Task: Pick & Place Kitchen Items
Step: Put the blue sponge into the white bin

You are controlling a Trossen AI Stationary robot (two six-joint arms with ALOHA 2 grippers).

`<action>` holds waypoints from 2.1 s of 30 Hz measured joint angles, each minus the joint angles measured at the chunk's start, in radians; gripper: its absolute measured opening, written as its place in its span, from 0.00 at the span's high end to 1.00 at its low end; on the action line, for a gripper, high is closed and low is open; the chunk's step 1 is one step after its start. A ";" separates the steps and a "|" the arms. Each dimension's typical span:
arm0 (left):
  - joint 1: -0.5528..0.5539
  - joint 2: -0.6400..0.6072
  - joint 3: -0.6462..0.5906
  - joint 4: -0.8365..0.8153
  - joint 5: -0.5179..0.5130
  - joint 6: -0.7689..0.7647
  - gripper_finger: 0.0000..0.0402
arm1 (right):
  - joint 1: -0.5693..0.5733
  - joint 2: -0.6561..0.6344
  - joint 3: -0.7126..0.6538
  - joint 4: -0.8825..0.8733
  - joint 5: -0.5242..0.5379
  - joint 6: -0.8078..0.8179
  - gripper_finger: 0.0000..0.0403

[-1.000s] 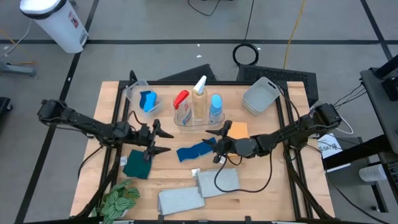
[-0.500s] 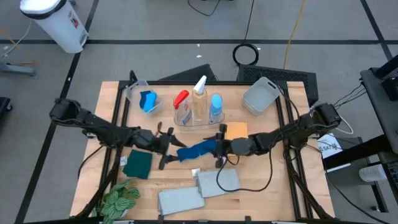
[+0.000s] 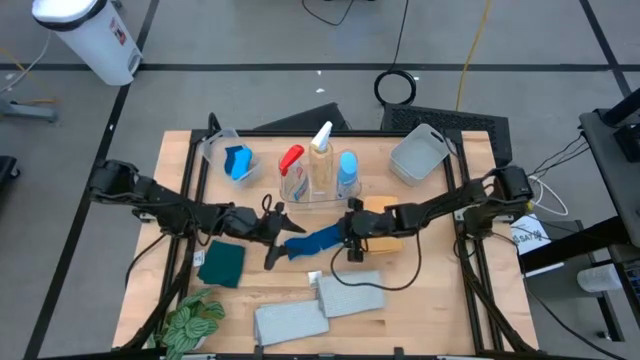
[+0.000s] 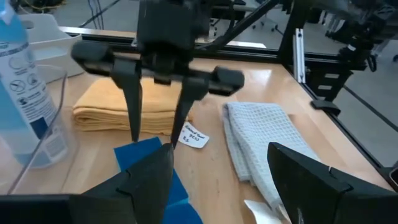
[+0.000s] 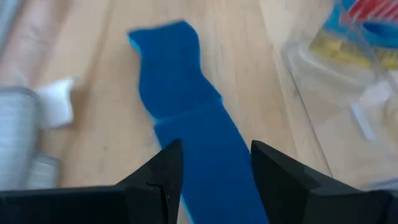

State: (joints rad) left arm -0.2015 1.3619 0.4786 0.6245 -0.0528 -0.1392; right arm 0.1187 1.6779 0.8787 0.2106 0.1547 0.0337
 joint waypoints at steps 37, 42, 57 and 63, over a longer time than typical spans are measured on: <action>0.001 -0.001 -0.001 -0.031 -0.001 -0.009 0.34 | 0.002 -0.103 -0.001 -0.264 -0.096 0.113 0.61; 0.001 -0.001 -0.002 -0.031 -0.001 -0.009 0.34 | 0.057 -0.057 0.001 -0.039 -0.079 0.008 0.53; 0.001 -0.001 -0.002 -0.030 -0.002 -0.008 0.34 | 0.046 0.066 0.032 -0.179 -0.082 -0.064 0.31; 0.001 -0.001 -0.002 -0.031 -0.002 -0.007 0.34 | 0.006 0.117 0.034 -0.177 -0.101 -0.066 0.38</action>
State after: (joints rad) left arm -0.2005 1.3605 0.4770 0.5938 -0.0544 -0.1463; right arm 0.1245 1.7946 0.9128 0.0333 0.0536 -0.0324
